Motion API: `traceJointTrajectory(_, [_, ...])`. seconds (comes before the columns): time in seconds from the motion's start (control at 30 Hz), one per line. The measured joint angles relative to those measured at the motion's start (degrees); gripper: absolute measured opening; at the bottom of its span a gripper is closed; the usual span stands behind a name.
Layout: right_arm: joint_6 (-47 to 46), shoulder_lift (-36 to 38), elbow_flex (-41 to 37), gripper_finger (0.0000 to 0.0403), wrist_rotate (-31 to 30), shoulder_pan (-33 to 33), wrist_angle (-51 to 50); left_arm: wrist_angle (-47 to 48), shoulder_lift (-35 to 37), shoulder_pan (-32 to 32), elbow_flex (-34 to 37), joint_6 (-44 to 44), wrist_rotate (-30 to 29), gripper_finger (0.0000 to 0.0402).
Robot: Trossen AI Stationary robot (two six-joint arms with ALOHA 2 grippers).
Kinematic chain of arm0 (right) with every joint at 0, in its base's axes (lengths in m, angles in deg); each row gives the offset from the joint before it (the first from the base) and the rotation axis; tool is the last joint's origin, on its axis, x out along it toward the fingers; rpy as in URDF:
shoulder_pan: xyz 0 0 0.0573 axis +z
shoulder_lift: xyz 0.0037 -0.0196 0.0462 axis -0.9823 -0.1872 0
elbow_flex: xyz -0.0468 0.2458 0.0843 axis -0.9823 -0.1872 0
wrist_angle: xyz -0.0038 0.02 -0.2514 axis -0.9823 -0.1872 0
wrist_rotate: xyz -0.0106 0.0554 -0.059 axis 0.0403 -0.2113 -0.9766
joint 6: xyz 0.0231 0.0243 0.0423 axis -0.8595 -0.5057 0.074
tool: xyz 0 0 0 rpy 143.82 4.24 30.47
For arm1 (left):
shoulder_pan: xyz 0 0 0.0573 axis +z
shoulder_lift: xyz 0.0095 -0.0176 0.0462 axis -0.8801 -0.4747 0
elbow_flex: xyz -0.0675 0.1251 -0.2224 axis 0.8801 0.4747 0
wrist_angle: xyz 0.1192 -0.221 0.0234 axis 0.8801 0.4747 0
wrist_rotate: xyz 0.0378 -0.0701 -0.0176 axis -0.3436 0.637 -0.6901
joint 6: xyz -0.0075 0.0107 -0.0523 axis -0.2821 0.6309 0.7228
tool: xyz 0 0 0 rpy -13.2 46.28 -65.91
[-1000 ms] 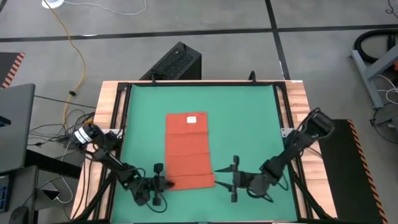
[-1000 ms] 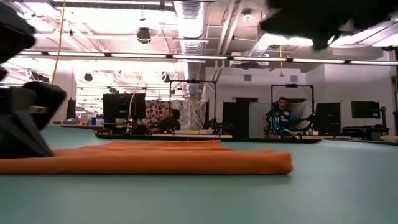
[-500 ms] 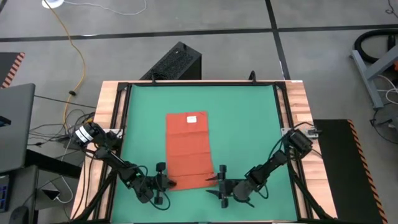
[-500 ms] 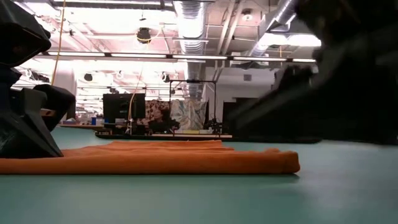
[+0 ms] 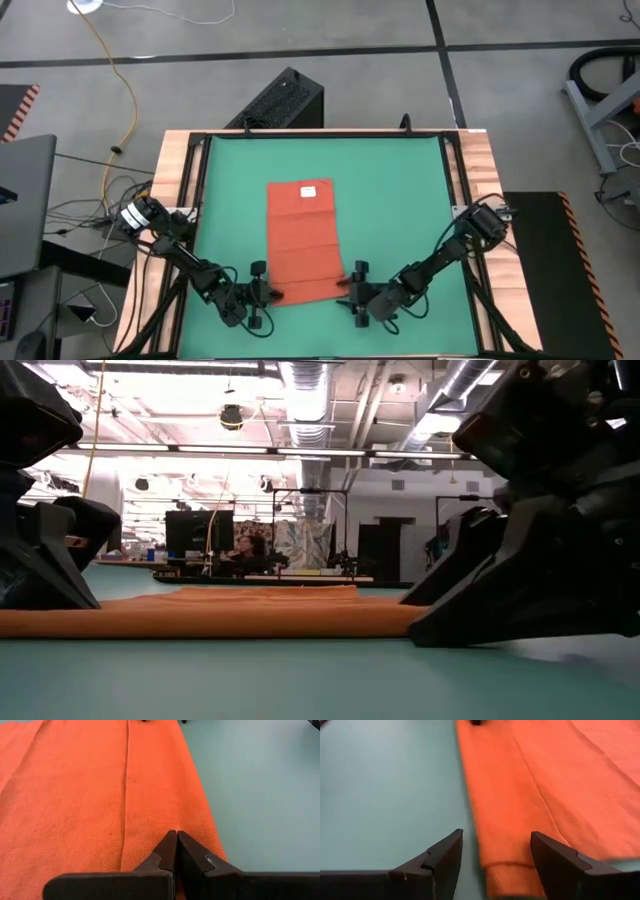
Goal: Roll towel
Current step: Roll the orange towel
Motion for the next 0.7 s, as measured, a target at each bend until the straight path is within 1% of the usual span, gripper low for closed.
traceJointTrajectory(0.17, [-0.1,-0.1,-0.1,0.0238,0.1,-0.9,-0.9,0.0,0.0,0.0,0.0,0.0,0.0,0.0])
traceJointTrajectory(0.3, [-0.3,-0.1,-0.2,0.0206,0.0,-1.0,-1.2,0.1,0.0,0.0,0.0,-0.2,0.2,0.0])
traceJointTrajectory(0.4, [-1.0,-0.2,-0.3,0.0165,0.0,-1.0,-1.4,0.0,0.0,0.0,0.0,-0.7,0.3,0.0])
traceJointTrajectory(0.57, [-3.8,-0.2,-0.3,0.0079,0.0,-1.0,-2.2,-0.5,-0.1,0.0,0.1,-0.7,0.4,0.0])
traceJointTrajectory(0.7, [-4.7,-0.2,1.5,0.0022,0.3,-0.1,-4.0,-1.5,-0.1,0.0,0.1,-1.2,1.4,0.0])
